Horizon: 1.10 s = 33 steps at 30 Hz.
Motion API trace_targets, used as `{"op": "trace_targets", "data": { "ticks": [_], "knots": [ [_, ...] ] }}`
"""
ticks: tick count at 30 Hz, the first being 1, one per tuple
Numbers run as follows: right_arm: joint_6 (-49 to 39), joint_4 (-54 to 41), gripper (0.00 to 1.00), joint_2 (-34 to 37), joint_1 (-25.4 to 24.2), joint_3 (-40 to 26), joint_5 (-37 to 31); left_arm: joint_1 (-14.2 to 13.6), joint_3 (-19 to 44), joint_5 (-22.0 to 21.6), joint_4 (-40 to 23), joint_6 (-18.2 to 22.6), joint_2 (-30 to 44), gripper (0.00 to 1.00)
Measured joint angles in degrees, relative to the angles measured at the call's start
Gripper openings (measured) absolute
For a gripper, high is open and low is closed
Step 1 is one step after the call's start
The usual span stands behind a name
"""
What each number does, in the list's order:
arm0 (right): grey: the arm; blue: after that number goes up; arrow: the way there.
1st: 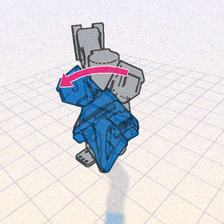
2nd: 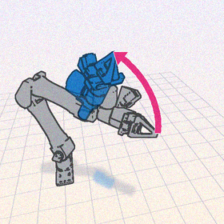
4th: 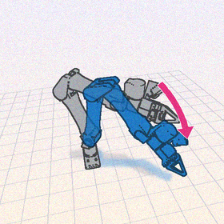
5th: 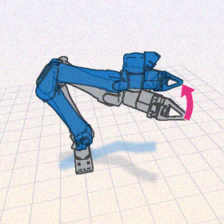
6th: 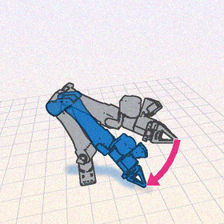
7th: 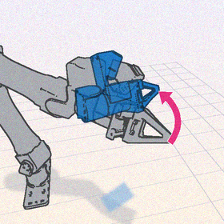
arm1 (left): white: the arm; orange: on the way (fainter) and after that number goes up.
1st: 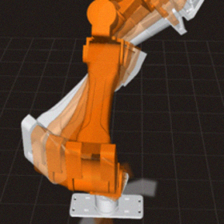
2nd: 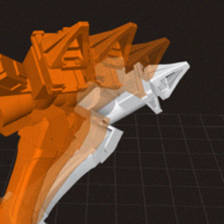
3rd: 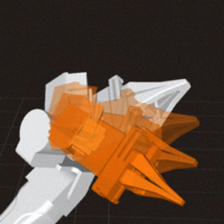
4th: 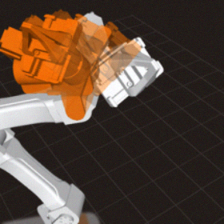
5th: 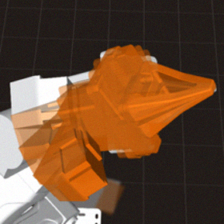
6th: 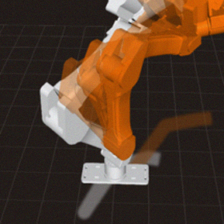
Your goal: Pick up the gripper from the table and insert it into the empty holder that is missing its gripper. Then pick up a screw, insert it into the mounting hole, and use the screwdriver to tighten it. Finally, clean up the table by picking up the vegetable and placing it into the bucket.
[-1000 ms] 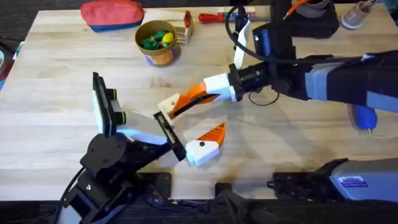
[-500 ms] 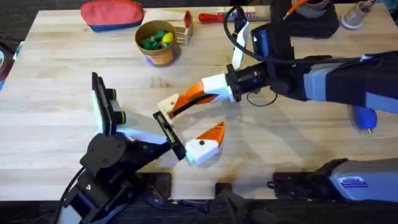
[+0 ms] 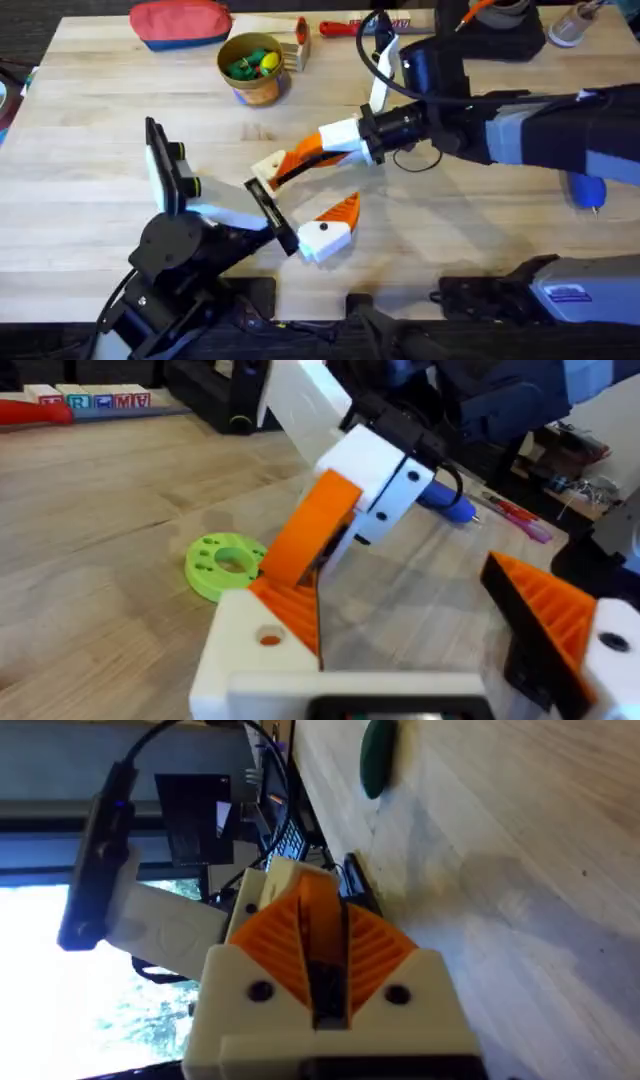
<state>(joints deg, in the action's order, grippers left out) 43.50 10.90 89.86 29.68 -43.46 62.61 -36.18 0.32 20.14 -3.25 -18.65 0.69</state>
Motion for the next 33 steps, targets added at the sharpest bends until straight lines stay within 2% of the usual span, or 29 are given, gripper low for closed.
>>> {"op": "trace_targets", "data": {
  "ticks": [3, 7, 10, 13, 14, 16, 21, 26, 30, 33],
  "knots": [
    [0.1, 0.3, 0.192, 0.0, 0.3, 0.0, 0.0, 0.0, 0.0, 0.0, 0.0, 0.0, 0.0, 0.988],
    [0.2, 3.1, 0.327, 0.0, 0.8, 0.0, 0.1, 0.0, 0.0, 1.0, 0.1, 0.3, 0.0, 0.988],
    [0.3, 4.2, 0.518, 0.0, 1.2, 0.0, 0.5, -0.1, 0.0, 1.3, 0.1, 0.4, 0.0, 0.987],
    [0.5, 4.2, 0.88, 0.0, 1.2, 0.0, 0.7, -0.1, 0.0, 1.3, 0.1, 0.5, 0.0, 0.987],
    [0.4, 4.3, 0.958, 0.0, 1.2, 0.0, 0.7, -0.1, 0.0, 1.3, 0.1, 0.5, 0.0, 0.988],
    [0.4, 4.3, 0.988, 0.0, 1.2, 0.0, 0.7, -0.1, 0.0, 1.4, 0.1, 0.5, 0.0, 0.987],
    [-2.0, 4.3, 0.99, 0.0, 0.0, 0.0, 0.3, -0.1, 0.0, 1.4, 0.1, 0.5, 0.0, 0.988],
    [-8.3, 1.1, 0.992, 0.0, -8.2, -0.7, -2.2, -0.1, 0.0, 1.5, 0.1, 0.5, 0.0, 0.988],
    [-16.3, -11.1, 0.992, 0.0, -15.8, -5.1, -6.7, -0.1, 0.0, 1.5, 0.1, 0.5, 0.0, 0.987],
    [-25.7, -26.5, 0.992, 0.0, -18.8, -10.3, -12.4, -0.1, 0.0, 1.5, 0.1, 0.5, 0.0, 0.988]
  ]
}}
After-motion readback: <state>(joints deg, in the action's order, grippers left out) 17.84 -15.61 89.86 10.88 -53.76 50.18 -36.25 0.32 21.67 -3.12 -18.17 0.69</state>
